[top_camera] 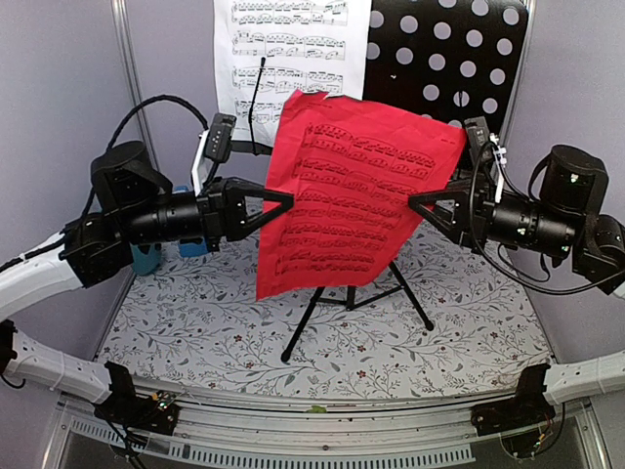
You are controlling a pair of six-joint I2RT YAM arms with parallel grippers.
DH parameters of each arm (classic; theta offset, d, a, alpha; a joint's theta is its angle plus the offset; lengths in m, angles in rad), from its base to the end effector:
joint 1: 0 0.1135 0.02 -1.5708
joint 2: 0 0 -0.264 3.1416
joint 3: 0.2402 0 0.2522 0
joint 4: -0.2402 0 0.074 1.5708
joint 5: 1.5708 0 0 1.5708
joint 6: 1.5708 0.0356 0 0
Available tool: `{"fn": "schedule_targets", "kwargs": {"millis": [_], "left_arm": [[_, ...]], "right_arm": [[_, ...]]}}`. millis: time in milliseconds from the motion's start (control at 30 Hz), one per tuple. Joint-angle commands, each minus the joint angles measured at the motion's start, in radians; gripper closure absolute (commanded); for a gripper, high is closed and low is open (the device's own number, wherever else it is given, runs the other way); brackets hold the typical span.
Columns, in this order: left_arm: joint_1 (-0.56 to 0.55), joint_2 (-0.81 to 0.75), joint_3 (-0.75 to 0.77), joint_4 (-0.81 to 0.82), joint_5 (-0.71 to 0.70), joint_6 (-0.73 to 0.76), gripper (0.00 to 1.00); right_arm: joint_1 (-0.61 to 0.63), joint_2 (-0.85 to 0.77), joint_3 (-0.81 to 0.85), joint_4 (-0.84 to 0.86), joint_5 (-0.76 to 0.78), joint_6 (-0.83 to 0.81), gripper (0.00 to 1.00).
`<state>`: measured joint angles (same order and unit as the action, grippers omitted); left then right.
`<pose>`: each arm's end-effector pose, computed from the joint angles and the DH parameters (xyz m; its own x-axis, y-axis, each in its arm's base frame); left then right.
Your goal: Set up the instrument practice props
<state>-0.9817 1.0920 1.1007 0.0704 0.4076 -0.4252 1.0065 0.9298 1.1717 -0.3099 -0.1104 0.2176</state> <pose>0.1267 -0.2150 0.4184 -0.3654 -0.1347 -0.9210 0.9135 0.1383 -0.3827 0.1008 0.1666 0.4346 -0.2295 0.0387 -0.9725 -0.8696 0.4407 0.2227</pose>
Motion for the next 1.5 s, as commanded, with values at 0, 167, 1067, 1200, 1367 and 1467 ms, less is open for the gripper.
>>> {"fn": "schedule_targets", "kwargs": {"millis": [0,167,1067,1200,1367,1467], "left_arm": [[-0.015,0.084,0.164,-0.175,0.119,0.102,1.00],[-0.014,0.176,0.328,-0.281,0.280,0.141,1.00],[0.066,0.163,0.397,-0.020,0.525,-0.079,1.00],[0.091,0.134,0.405,-0.030,0.387,-0.089,1.00],[0.095,0.154,0.453,-0.070,0.270,-0.075,1.00],[0.098,0.170,0.478,-0.070,0.216,-0.083,1.00]], "right_arm": [[-0.004,-0.065,0.063,-0.003,0.230,0.005,0.70],[-0.004,-0.119,0.063,0.002,0.297,0.044,0.62],[-0.004,-0.071,0.159,-0.056,0.311,0.101,0.55],[-0.004,-0.071,0.180,-0.071,0.346,0.109,0.52],[-0.003,-0.033,0.262,-0.172,0.369,0.130,0.49],[-0.005,-0.013,0.306,-0.220,0.344,0.130,0.47]]}}
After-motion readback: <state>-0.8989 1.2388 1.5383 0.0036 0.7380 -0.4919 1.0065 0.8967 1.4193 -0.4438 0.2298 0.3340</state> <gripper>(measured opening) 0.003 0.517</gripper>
